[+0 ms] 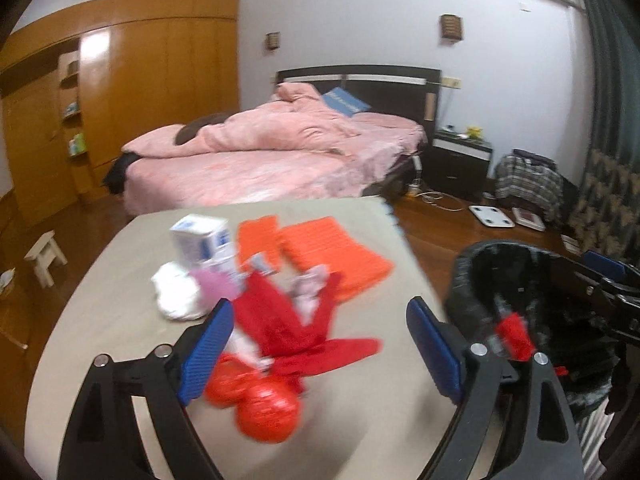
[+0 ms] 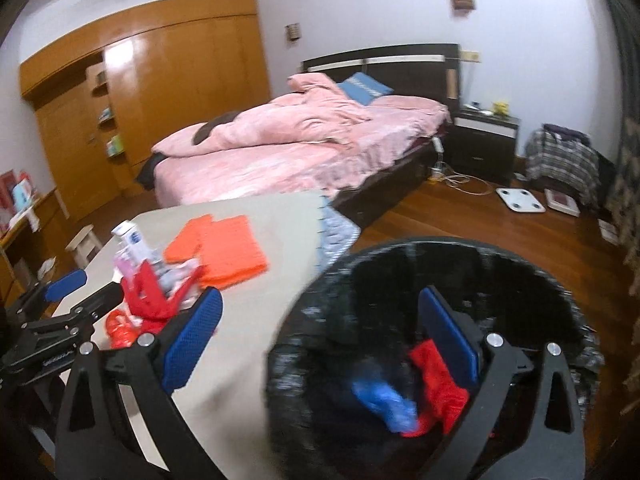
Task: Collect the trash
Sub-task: 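Grasp the red plastic bag ball with the left tool while the right tool returns to the table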
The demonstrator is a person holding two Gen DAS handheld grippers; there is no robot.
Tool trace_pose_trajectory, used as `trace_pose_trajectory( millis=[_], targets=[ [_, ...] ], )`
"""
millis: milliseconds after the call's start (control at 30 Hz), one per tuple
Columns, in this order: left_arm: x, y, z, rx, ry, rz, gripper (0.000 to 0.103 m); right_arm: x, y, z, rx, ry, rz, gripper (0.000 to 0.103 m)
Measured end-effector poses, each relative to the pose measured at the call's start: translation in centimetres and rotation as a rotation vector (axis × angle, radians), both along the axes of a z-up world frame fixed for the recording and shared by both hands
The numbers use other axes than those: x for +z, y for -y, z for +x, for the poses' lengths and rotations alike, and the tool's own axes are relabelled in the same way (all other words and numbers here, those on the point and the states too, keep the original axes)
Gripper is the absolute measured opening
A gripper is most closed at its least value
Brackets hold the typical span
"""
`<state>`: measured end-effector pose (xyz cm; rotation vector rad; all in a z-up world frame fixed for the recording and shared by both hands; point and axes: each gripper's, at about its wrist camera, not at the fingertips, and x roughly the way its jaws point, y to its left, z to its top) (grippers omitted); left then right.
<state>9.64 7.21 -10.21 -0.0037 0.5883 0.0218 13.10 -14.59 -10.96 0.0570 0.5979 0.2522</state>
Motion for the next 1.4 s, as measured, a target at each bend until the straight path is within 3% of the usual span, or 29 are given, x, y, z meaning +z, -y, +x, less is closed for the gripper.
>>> trace_pose_trajectory(
  millis=[200, 467, 667, 767, 800, 933, 1167, 1400],
  targets=[
    [-2.2, -2.8, -0.8, 0.082, -0.044, -0.011, 0.086, -0.8, -3.7, 0.0, 0.073, 0.026, -0.022, 0.096],
    [-5.5, -3.5, -0.3, 0.118, -0.125, -0.047, 0.075, -2.3, -5.5, 0.2, 0.108, 0.034, -0.025, 0.096],
    [-7.1, -3.7, 0.4, 0.138, -0.185, -0.067, 0.06, -3.0, -5.9, 0.3, 0.116, 0.019, -0.033, 0.096],
    [-7.7, -4.0, 0.6, 0.136, -0.21, -0.081, 0.046, -3.4, -6.2, 0.4, 0.117, 0.008, -0.037, 0.096],
    [-7.7, -4.0, 0.6, 0.132, -0.21, -0.084, 0.04, -3.5, -6.2, 0.4, 0.119, 0.006, -0.037, 0.096],
    [-7.1, -4.0, 0.3, 0.136, -0.194, -0.087, 0.036, -3.7, -6.7, 0.5, 0.131, 0.004, -0.04, 0.096],
    [-4.8, -5.4, -1.2, 0.159, -0.133, -0.1, 0.035, -3.9, -8.7, 1.1, 0.169, -0.004, -0.03, 0.096],
    [-3.9, -7.6, -1.4, 0.196, -0.097, -0.031, 0.035, -4.8, -12.2, 2.0, 0.225, -0.014, -0.041, 0.095]
  ],
)
